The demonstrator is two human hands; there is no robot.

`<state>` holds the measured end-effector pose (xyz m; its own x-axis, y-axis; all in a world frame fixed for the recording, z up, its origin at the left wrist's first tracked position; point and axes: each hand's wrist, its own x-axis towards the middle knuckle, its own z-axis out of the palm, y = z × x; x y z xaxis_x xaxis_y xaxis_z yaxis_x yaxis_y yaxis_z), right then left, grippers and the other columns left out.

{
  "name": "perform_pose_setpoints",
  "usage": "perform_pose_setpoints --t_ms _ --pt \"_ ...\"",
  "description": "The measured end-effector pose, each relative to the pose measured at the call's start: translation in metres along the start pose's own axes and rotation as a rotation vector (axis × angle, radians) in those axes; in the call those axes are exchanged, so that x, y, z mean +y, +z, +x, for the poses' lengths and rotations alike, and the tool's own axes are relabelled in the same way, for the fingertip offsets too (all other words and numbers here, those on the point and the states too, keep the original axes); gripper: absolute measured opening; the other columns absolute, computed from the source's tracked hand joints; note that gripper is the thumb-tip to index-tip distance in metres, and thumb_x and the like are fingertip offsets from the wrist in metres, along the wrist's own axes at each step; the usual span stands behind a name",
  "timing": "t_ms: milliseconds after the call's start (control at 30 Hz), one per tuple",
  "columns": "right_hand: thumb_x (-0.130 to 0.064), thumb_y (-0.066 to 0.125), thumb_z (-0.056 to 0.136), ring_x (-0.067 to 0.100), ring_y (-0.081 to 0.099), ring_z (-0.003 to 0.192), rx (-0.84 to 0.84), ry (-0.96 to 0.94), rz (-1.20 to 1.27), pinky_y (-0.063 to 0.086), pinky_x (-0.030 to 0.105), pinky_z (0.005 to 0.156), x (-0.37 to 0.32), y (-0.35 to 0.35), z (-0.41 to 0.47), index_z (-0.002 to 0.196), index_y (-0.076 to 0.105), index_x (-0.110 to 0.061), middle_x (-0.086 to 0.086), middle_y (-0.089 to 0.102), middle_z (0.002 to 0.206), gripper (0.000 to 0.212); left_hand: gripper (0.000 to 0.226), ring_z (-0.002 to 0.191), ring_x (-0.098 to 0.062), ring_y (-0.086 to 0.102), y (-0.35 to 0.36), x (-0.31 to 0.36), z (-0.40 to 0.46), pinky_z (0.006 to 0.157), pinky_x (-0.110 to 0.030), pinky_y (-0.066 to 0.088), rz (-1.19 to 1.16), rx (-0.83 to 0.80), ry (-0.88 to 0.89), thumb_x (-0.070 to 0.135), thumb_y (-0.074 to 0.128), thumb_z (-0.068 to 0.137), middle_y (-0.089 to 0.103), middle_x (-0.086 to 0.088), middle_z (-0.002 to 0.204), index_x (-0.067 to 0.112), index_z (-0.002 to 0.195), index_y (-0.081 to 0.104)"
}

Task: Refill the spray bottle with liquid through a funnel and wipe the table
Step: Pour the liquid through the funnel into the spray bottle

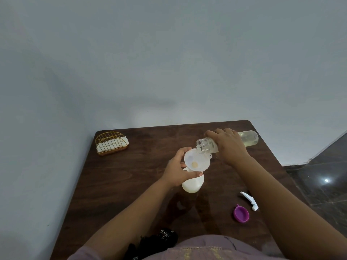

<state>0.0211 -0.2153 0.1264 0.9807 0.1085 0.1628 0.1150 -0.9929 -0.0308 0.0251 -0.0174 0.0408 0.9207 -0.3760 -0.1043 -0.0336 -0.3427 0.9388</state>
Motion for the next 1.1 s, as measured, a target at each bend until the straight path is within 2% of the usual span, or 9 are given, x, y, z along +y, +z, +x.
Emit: perform_pose_setpoints --t_ms 333,700,1100 --pt "-0.017 0.070 0.072 0.026 0.053 0.096 -0.006 0.004 0.008 0.035 0.038 0.097 0.0001 -0.0015 -0.0006 0.115 0.054 -0.032 -0.004 0.060 0.100 0.048 0.086 0.107 -0.013 0.058 0.0013 -0.0008 0.0009 0.086 -0.025 0.054 0.002 0.001 -0.004 0.033 0.090 0.065 0.052 0.017 0.130 0.041 0.134 0.039" --pt "-0.016 0.070 0.073 0.027 0.054 0.096 0.013 0.005 0.017 0.035 0.038 0.097 0.0000 -0.0024 -0.0020 0.115 0.056 -0.031 -0.003 0.061 0.100 0.047 0.084 0.105 -0.010 0.059 0.0007 0.0002 0.0002 0.083 -0.022 0.053 -0.008 -0.002 -0.008 0.032 0.091 0.064 0.053 0.019 0.125 0.045 0.129 0.040" --pt "-0.017 0.072 0.071 0.026 0.054 0.095 0.010 0.000 -0.002 0.035 0.037 0.095 -0.0006 -0.0053 -0.0034 0.115 0.055 -0.031 -0.004 0.060 0.098 0.050 0.085 0.111 -0.016 0.058 0.0003 -0.0004 -0.0006 0.090 -0.031 0.055 0.004 -0.003 -0.004 0.031 0.090 0.065 0.052 0.014 0.131 0.040 0.134 0.040"
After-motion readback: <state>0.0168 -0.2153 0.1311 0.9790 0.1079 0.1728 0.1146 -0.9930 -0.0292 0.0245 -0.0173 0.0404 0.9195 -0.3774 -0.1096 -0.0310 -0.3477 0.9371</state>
